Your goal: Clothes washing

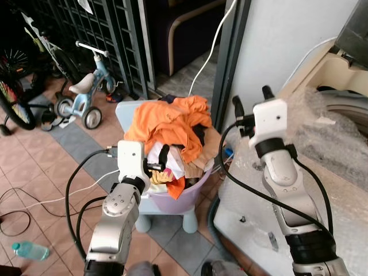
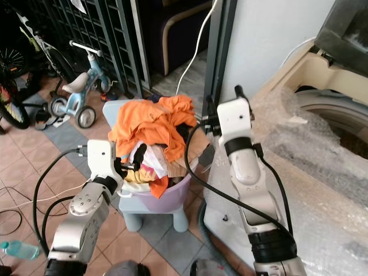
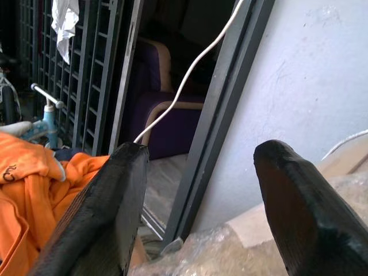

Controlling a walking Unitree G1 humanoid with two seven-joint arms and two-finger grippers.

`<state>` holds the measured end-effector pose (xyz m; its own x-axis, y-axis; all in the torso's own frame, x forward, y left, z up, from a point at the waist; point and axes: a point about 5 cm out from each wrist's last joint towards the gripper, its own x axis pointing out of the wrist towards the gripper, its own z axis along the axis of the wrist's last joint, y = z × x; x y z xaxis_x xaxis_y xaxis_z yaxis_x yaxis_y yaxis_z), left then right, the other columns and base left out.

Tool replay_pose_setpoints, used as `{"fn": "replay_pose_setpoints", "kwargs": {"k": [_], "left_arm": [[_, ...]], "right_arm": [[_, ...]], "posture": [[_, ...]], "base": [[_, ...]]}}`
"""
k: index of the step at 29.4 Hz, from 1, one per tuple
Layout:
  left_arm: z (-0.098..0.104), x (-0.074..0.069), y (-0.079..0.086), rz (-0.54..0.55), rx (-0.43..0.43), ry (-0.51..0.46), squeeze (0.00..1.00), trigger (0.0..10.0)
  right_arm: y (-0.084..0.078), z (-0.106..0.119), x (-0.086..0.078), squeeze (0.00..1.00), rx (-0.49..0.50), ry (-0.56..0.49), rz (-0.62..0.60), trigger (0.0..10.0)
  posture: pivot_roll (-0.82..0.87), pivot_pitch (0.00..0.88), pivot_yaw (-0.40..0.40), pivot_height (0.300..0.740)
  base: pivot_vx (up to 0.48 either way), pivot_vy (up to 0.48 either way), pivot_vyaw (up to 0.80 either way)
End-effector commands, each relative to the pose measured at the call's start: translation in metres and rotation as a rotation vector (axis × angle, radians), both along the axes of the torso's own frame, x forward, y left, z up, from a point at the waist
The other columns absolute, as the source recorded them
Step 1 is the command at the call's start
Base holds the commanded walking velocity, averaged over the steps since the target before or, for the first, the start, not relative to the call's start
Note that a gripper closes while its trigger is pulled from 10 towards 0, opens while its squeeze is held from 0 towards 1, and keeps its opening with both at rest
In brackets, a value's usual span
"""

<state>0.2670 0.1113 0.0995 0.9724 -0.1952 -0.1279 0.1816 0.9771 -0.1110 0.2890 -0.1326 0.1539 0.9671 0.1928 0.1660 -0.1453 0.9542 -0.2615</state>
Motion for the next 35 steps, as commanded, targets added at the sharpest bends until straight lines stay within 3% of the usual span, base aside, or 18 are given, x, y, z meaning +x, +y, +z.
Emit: {"fn": "replay_pose_setpoints", "kwargs": {"k": [1, 6, 20, 27, 35], "left_arm": [[0.003, 0.001, 0.001, 0.008, -0.01, -0.003, 0.0, 10.0], [0.003, 0.0, 0.001, 0.003, 0.016, -0.004, 0.0, 10.0], [0.007, -0.003, 0.01, 0.056, 0.048, -0.029, 0.0, 10.0], [0.004, -0.002, 0.015, 0.064, 0.078, -0.014, 0.0, 10.0], [0.006, -0.002, 0.017, 0.063, 0.09, -0.034, 0.0, 10.0]], "right_arm": [[0.01, 0.004, -0.003, 0.0, 0.017, 0.002, 0.054, 10.0], [0.021, -0.011, -0.004, 0.0, -0.004, 0.08, 0.143, 10.0], [0.02, -0.016, 0.003, 0.0, -0.007, 0.106, 0.134, 10.0], [0.021, -0.025, 0.001, 0.0, -0.011, 0.138, 0.127, 10.0], [0.019, -0.024, 0.004, 0.0, -0.013, 0.135, 0.123, 10.0]], "posture": [[-0.06, 0.04, 0.015, 0.74], [-0.06, 0.045, 0.015, 0.74], [-0.03, 0.048, 0.014, 0.74], [-0.03, 0.045, 0.018, 0.74], [-0.03, 0.043, 0.021, 0.74]], "base": [[0.0, 0.48, -0.8], [0.0, 0.48, 0.0], [0.0, 0.034, 0.0], [0.0, 0.448, 0.0], [0.385, 0.193, 0.0]]}}
